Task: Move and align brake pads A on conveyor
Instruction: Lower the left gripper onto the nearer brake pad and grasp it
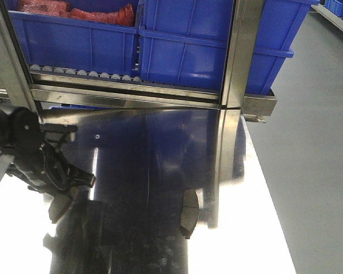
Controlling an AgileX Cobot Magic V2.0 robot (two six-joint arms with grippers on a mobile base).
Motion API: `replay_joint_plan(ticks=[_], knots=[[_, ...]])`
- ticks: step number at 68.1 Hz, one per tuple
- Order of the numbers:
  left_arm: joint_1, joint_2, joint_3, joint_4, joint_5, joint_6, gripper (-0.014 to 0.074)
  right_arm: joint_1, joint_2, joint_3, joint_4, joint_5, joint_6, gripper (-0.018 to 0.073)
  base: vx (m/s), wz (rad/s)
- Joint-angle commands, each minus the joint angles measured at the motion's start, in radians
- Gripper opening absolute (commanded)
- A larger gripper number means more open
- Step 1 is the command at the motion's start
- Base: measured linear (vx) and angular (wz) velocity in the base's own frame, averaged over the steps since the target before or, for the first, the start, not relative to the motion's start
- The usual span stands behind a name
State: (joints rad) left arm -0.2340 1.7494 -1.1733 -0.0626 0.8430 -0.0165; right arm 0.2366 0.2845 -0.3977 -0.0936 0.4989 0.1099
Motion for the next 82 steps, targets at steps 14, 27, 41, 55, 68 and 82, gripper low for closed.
replay_joint_plan(ticks=[14, 27, 41, 55, 68, 82], knots=[[-0.004, -0.312, 0.119, 0.038, -0.038, 0.008, -0.0008, -0.004, 0.011, -0.026, -0.01, -0.073, -0.008, 0.0432, 0.0, 0.0], [-0.004, -0.539, 0.253, 0.041, -0.09, 0.005, -0.0007, -0.004, 0.011, -0.026, -0.01, -0.073, -0.008, 0.0432, 0.0, 0.0], [-0.004, -0.796, 0.394, 0.079, -0.157, 0.005, -0.0007, -0.004, 0.011, -0.026, -0.01, -0.073, -0.008, 0.0432, 0.0, 0.0], [-0.004, -1.049, 0.501, 0.087, -0.159, 0.005, -0.0007, -0.004, 0.011, -0.026, -0.01, -0.073, -0.008, 0.0432, 0.0, 0.0], [-0.004, -1.301, 0.595, 0.087, -0.15, 0.004, -0.0006, -0.004, 0.011, -0.026, -0.01, -0.073, -0.008, 0.0432, 0.0, 0.0], [-0.004, -1.492, 0.675, 0.087, -0.102, 0.0, -0.0006, -0.004, 0.011, -0.026, -0.01, -0.073, -0.008, 0.0432, 0.0, 0.0]])
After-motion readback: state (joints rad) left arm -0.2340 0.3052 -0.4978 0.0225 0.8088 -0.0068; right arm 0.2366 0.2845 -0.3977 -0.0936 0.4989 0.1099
